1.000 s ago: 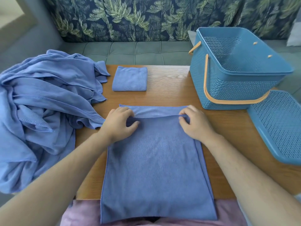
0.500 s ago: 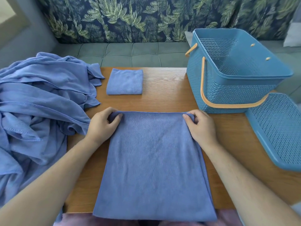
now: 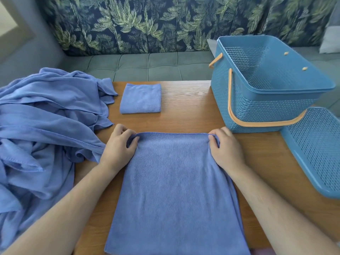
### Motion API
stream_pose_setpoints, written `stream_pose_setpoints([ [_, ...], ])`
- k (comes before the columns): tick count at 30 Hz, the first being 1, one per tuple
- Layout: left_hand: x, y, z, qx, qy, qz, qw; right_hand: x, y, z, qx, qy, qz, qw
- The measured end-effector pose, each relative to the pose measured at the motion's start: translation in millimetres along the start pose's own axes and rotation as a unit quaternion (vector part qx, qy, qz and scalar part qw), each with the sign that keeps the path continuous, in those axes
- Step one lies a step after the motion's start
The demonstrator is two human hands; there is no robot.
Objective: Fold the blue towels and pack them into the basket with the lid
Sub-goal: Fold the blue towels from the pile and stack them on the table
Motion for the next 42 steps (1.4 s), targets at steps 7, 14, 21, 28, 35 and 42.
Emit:
stream_pose_setpoints([
  [7, -2.2, -4.5, 5.9, -0.001, 0.028, 0.005, 1.0, -0.8, -5.4, -8.5, -0.006, -0.073, 0.025, 0.997],
  [14, 0.3, -23.8, 0.1, 0.126, -0.065, 0.019, 0.99, 6.5, -17.4, -3.9, -0.128, 0.003, 0.005, 0.992],
  [21, -11.1, -80.9, 19.0, 0.202, -0.114, 0.043, 0.972, 6.6, -65.7, -20.6, -0.228, 0.073, 0.0, 0.971],
  [28, -42.7, -156.9, 50.1, 0.272, -0.106, 0.099, 0.951, -29.8, -137.8, -82.6, -0.221, 0.016, 0.003, 0.975],
  [35, -91.5, -241.1, 83.9, 0.194, -0.029, 0.148, 0.969, -70.0, -208.5, -144.0, -0.219, -0.012, 0.035, 0.975],
  [42, -85.2, -284.1, 97.0, 0.173, -0.012, 0.129, 0.976, -50.0, -255.5, -178.4, -0.195, -0.072, -0.004, 0.978],
])
Point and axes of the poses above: each hand's wrist, its own x-axis away from the middle knuckle, its own y-axis out of the palm, z = x × y, the point moved 8 cm from there along -x, towards the middle knuckle, and after that the axes turned 8 degrees about y, right-handed, at the moved point
